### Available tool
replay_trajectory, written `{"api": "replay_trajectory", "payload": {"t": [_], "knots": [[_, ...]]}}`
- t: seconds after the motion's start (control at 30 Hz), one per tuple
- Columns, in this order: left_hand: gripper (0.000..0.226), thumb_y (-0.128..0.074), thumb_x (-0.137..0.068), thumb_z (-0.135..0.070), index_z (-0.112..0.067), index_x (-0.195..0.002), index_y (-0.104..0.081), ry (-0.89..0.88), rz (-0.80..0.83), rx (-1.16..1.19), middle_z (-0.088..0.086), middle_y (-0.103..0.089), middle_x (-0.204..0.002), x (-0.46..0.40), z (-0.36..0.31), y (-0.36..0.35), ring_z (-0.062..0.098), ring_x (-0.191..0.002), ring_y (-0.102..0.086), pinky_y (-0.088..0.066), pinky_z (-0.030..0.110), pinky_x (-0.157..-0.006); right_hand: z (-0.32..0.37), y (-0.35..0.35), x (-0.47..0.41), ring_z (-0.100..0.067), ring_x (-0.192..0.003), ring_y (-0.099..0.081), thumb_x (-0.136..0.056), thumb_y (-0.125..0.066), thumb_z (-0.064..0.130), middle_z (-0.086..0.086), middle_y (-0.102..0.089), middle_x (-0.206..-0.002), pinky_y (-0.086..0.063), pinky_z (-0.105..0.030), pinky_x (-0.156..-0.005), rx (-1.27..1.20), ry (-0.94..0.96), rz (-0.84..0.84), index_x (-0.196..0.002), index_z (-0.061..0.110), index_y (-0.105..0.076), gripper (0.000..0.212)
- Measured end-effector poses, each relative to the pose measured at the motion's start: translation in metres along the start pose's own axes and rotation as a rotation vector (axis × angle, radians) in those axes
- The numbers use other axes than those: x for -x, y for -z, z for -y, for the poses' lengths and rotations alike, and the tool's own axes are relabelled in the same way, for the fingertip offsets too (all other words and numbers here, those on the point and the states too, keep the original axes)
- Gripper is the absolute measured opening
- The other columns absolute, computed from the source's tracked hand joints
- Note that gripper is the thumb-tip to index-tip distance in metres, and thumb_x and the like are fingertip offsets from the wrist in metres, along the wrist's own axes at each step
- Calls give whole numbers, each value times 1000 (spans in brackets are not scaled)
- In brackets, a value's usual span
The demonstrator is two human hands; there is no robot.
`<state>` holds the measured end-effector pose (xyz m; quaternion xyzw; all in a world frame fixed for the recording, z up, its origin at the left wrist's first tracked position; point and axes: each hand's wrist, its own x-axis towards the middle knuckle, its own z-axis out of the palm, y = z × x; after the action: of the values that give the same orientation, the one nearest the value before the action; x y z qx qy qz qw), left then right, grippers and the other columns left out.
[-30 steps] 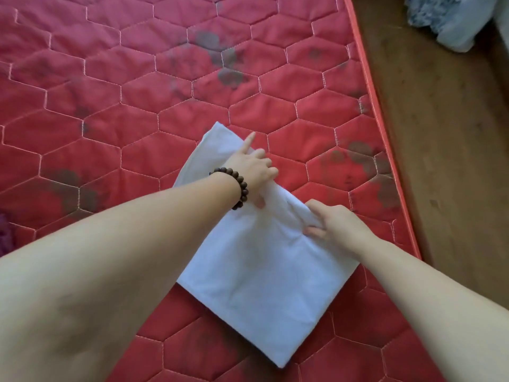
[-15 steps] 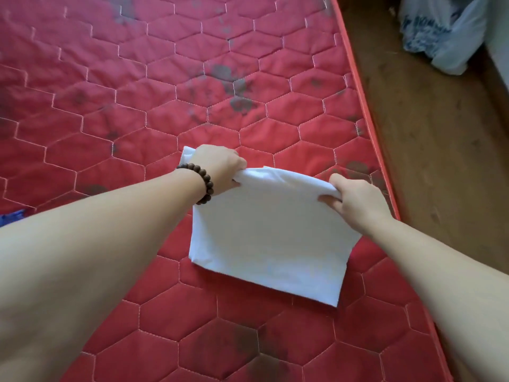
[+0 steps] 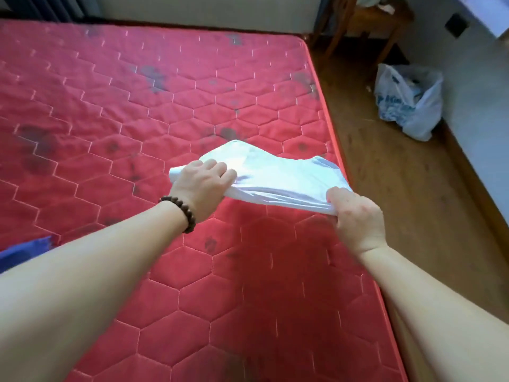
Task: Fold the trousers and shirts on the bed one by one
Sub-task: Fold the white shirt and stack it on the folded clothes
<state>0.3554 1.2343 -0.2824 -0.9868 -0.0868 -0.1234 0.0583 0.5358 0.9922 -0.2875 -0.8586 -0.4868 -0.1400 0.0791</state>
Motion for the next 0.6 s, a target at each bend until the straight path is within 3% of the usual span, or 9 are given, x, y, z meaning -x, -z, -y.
{"api": "replay_trajectory", "payload": {"t": [0.07, 0.13, 0.2, 0.27, 0.4, 0.6], "knots": [[27, -72, -55, 10, -3, -75, -60, 9, 68, 39, 14, -56, -67, 32, -11, -33, 31, -61, -59, -46, 35, -54, 9, -26, 26, -35, -55, -56, -72, -70, -6, -13, -58, -67, -44, -39, -52, 14, -11, 154, -84, 6, -61, 19], [28, -59, -69, 10, -4, -93, -59, 56, 251, 45, 14, -60, -83, 67, -27, -69, 33, -80, -61, -44, 38, -67, 23, -54, 60, -35, -75, -61, -85, -55, 0, -11, -62, -85, -37, -38, -61, 46, -10, 406, -100, 11, -56, 20], [34, -43, -83, 0, -13, -113, -51, 97, 481, 2, 6, -58, -104, 101, -46, -101, 28, -102, -55, -37, 37, -83, 39, -77, 97, -32, -87, -60, -87, -47, 3, -6, -61, -95, -28, -35, -62, 39, -11, 562, -108, 17, -50, 26], [34, -38, -87, -5, -17, -117, -49, 133, 604, -12, 1, -58, -111, 132, -61, -117, 25, -105, -54, -36, 35, -86, 56, -87, 131, -30, -90, -59, -85, -45, 2, -5, -59, -99, -28, -34, -62, -33, -48, 647, -112, 19, -47, 32], [33, -41, -89, -7, -19, -117, -54, 186, 568, -2, 0, -60, -114, 177, -68, -123, 24, -103, -57, -36, 35, -87, 88, -90, 176, -30, -94, -59, -84, -45, 3, -4, -57, -103, -33, -35, -63, -114, -55, 716, -116, 20, -44, 36], [45, -33, -93, -8, -23, -134, -44, 253, 633, -20, -2, -50, -133, 230, -66, -109, 23, -115, -49, -27, 34, -98, 141, -79, 215, -32, -91, -58, -88, -47, 7, -5, -57, -100, -34, -35, -60, -164, 46, 741, -117, 18, -43, 32]]}}
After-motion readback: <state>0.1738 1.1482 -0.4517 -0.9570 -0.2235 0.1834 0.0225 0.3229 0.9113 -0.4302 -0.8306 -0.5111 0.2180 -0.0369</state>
